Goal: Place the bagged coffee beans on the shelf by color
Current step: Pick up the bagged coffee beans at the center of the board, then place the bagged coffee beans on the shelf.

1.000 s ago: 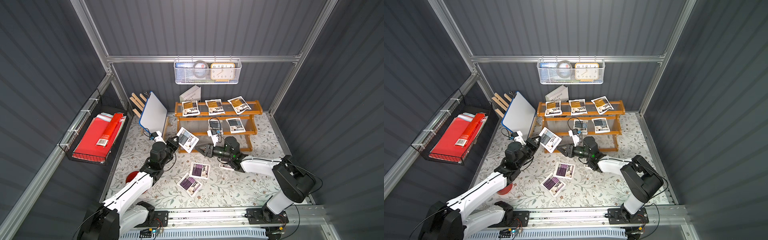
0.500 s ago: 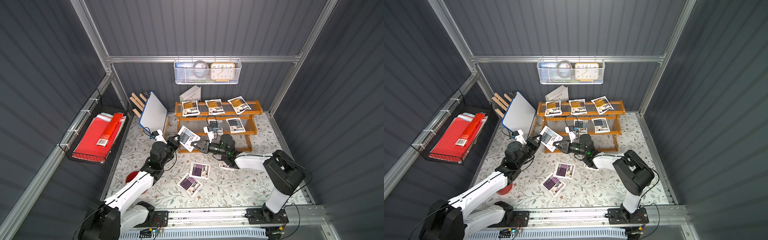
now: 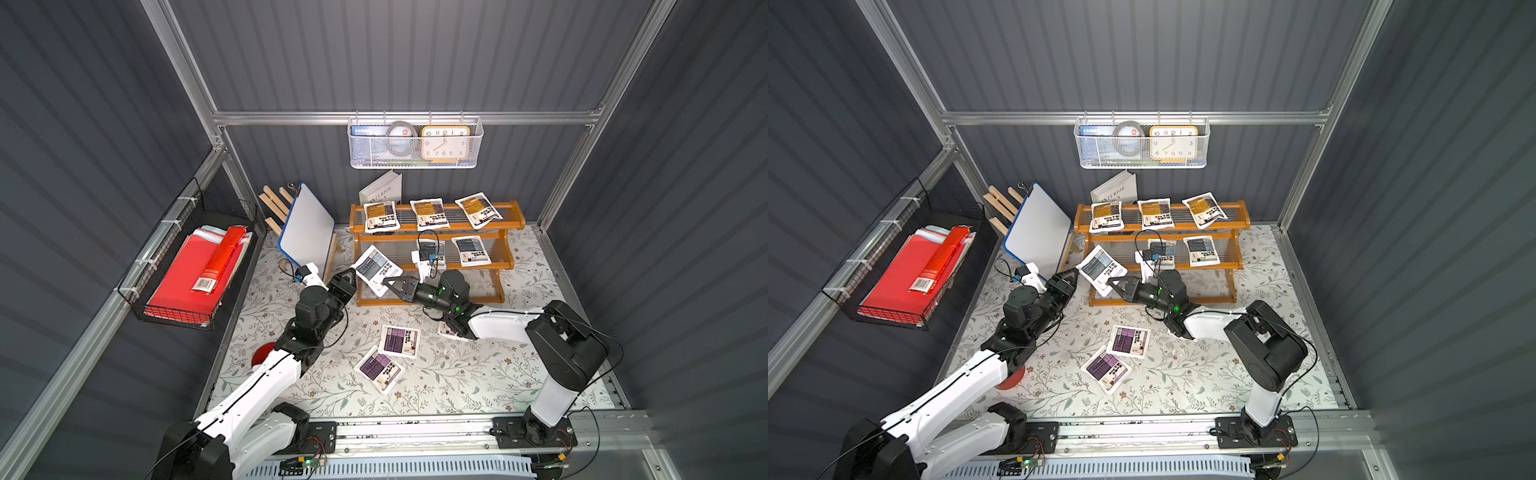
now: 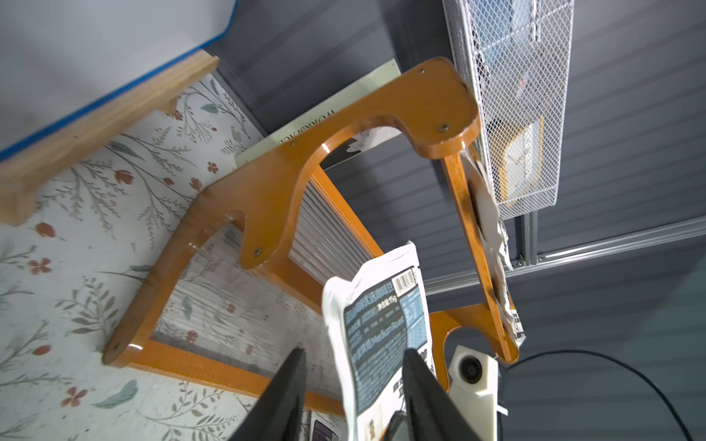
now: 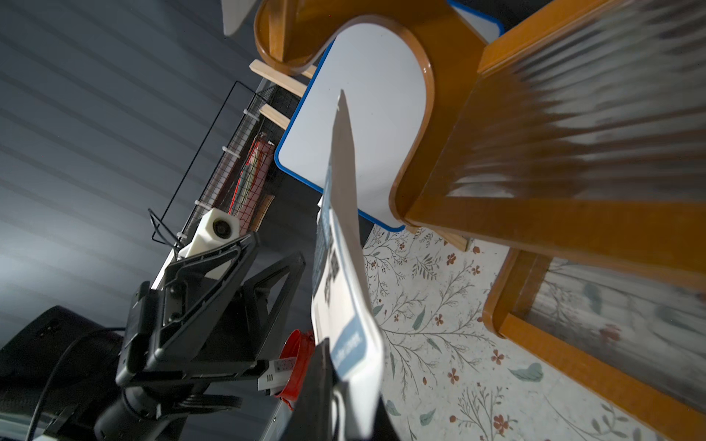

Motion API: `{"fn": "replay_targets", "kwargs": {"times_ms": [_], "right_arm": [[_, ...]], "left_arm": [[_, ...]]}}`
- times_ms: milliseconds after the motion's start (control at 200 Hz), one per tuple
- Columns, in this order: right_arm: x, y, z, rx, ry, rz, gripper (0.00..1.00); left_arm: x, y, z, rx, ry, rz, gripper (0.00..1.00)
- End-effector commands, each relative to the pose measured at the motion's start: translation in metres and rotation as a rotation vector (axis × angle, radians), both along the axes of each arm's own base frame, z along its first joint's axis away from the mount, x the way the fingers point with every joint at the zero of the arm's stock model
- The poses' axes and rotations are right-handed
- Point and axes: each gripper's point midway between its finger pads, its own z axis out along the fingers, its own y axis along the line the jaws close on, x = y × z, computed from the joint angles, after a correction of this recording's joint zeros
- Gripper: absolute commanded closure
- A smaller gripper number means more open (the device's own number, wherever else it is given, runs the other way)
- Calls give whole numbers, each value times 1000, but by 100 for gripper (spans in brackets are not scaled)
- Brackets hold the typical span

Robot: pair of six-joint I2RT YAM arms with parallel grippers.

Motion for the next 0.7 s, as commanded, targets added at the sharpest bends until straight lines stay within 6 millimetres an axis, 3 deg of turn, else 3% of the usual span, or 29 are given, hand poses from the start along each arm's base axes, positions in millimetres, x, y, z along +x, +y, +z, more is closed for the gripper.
{"fn": "replay_targets", "kwargs": {"times_ms": [0, 220, 595, 695], "right_arm": [[19, 2, 22, 60, 20, -117, 100], [44, 7, 36, 44, 113, -298, 100], [67, 9, 34, 46, 206, -454, 100], [76, 7, 21, 60, 281, -510, 100]], "left_arm": [[-3, 19, -10, 80, 65, 87, 54], [-4, 24, -14, 102, 89, 106, 54], [-3, 24, -13, 120, 95, 105, 54], [-4, 24, -15, 121, 101, 104, 54]]}}
